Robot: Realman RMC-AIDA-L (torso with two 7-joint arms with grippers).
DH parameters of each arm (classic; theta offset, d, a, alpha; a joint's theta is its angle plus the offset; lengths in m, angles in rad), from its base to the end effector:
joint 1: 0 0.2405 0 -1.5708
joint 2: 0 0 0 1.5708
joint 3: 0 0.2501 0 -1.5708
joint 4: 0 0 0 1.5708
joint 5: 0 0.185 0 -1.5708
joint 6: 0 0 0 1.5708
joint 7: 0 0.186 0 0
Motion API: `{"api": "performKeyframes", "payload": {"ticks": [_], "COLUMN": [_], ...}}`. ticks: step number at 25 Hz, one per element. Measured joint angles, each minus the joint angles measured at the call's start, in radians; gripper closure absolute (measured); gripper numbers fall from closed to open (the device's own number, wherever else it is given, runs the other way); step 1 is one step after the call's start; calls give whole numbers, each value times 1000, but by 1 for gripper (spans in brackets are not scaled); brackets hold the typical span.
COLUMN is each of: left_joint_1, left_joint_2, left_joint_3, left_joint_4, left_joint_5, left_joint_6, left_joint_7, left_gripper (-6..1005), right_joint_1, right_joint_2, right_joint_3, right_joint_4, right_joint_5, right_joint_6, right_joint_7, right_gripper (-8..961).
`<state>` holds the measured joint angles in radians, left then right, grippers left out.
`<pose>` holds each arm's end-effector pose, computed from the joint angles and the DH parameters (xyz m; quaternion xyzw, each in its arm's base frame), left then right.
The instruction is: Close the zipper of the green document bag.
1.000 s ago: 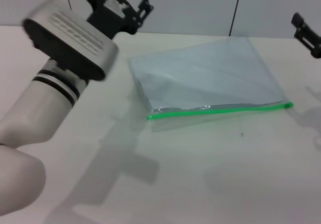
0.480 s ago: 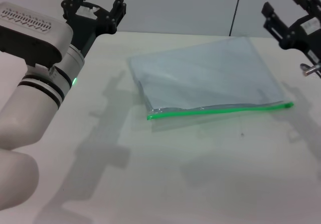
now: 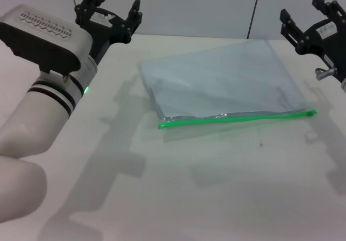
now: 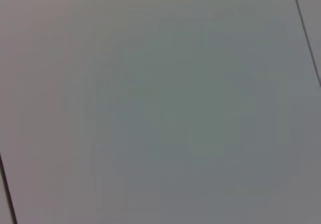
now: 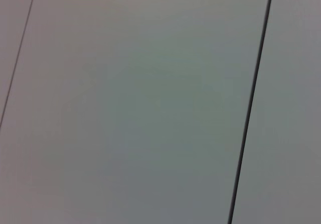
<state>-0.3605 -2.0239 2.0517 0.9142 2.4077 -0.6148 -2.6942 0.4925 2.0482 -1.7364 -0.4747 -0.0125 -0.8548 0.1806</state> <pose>-0.1863 0.4047 -0.0053 -0.7459 -0.1162 -0.2581 0.6030 0.2174 0.4131 -0.0108 -0.7871 0.1027 0.2822 0.5387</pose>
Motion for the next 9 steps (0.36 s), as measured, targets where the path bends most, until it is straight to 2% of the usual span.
{"api": "performKeyframes", "payload": {"ticks": [9], "left_joint_1": [-37], "left_joint_2": [-1], "left_joint_3": [5], "left_joint_4": [-36], "left_joint_5": [3], "left_joint_6": [29], "left_joint_7": [11], "left_gripper": [304], "right_joint_1": [42], "right_joint_2": [0], "right_joint_3": [-1], "right_joint_4": [42], "right_joint_5": [7], "right_joint_6": [28], "right_joint_7": [-1], "right_gripper": [209]}}
